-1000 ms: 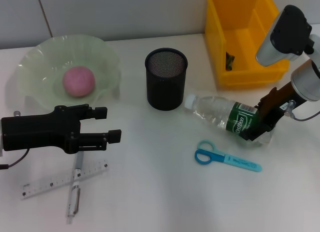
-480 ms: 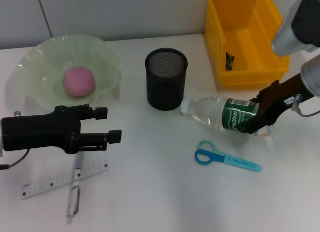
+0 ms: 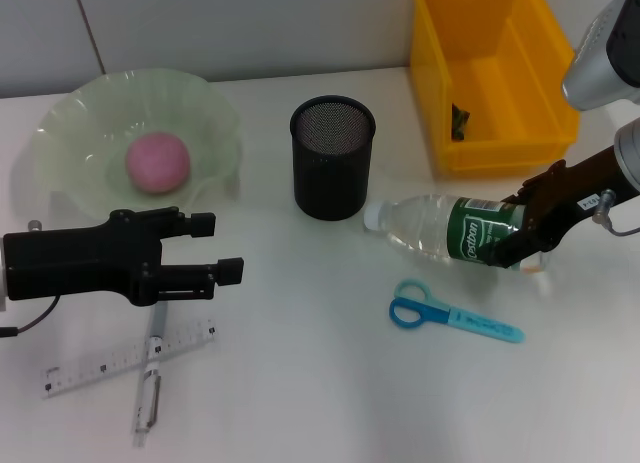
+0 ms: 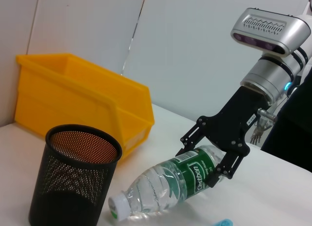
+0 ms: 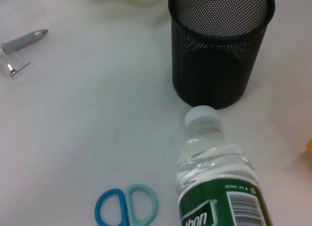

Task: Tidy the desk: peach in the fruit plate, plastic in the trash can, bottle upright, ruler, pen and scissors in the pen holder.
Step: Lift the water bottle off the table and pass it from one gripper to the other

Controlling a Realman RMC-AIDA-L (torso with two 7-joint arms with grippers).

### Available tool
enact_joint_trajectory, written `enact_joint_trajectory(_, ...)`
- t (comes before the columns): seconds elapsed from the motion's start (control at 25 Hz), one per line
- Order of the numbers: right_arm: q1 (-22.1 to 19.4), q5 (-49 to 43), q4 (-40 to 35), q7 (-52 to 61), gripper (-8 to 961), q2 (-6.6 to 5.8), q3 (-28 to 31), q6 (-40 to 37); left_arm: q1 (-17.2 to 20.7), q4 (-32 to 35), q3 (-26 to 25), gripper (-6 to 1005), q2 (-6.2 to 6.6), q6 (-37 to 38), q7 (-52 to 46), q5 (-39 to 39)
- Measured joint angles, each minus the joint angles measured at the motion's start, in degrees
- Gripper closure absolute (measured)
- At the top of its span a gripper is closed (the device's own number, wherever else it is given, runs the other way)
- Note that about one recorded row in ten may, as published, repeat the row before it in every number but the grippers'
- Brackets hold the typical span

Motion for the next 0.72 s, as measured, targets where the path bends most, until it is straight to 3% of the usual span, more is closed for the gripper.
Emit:
enact_joint_trajectory(0.24,0.9,-1.3,0.8,1.2,187,-0.51,-0.4,-0.3,0.0,0.3,0.0,165,-0.06,0.1,-0.4,0.0)
enact_joint_trajectory(0.72,8.4,-12.4,8.3,5.2,189,-0.85,-0.1,-0.8,-0.1,0.2,0.0,165,-0.12,0.0,-0.5,0.0)
